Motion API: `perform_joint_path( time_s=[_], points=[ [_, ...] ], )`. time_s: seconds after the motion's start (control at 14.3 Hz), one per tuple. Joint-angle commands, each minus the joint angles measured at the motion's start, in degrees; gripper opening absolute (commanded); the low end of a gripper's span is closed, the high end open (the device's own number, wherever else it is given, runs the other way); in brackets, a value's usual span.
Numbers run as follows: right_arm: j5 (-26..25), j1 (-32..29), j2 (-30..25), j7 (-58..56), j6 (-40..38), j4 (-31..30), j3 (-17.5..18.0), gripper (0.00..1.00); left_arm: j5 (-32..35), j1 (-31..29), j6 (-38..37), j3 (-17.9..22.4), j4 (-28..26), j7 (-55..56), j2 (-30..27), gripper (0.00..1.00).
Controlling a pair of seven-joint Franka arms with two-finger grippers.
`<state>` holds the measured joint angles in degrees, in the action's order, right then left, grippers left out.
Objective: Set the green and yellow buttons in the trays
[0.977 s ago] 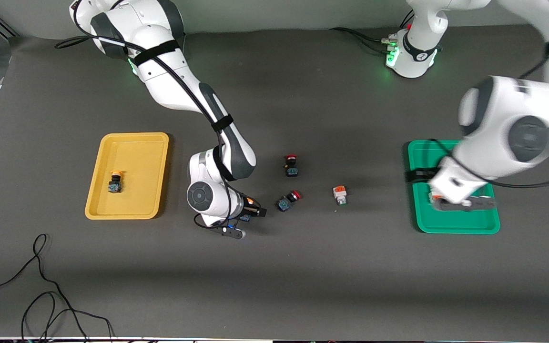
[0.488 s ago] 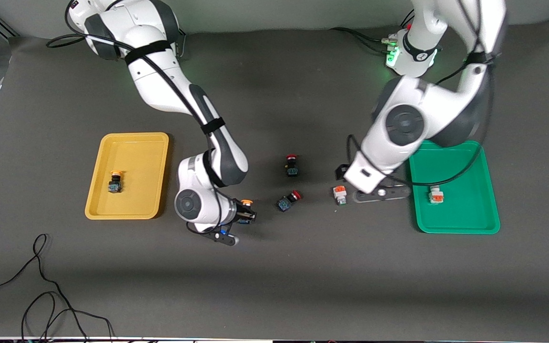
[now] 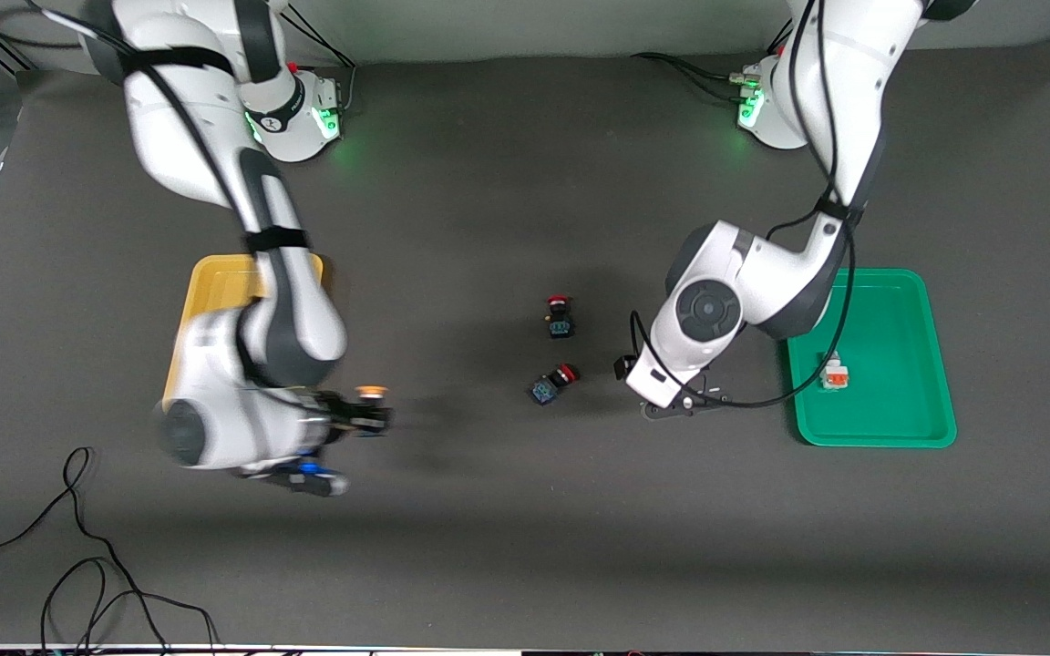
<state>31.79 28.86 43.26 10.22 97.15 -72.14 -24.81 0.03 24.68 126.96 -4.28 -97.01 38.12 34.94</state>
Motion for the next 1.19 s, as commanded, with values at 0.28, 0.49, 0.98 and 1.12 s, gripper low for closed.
perform_joint_path(
  time_s=[0.28,0.49,0.98,1.12],
  points=[
    [-1.4,1.3,-16.0,-23.4,4.3,-29.3,-12.3,0.00,0.7,0.7,4.3,0.0,-2.5,4.4,2.9,0.82],
    [-1.0,1.6,-17.0,-26.7,13.8,-38.8,-12.6,0.00,0.6,0.6,4.0,0.0,-3.0,4.7,2.9,0.45],
    [2.1,5.2,-17.2,-26.7,22.5,-47.0,-12.3,0.00,-0.5,-1.4,-9.4,-0.2,0.3,4.7,-7.0,0.28],
    [2.1,5.1,-17.1,-28.3,22.5,-47.1,-12.3,0.00,-2.8,-3.7,-16.9,-0.4,2.7,3.5,-12.3,0.26]
  ],
)
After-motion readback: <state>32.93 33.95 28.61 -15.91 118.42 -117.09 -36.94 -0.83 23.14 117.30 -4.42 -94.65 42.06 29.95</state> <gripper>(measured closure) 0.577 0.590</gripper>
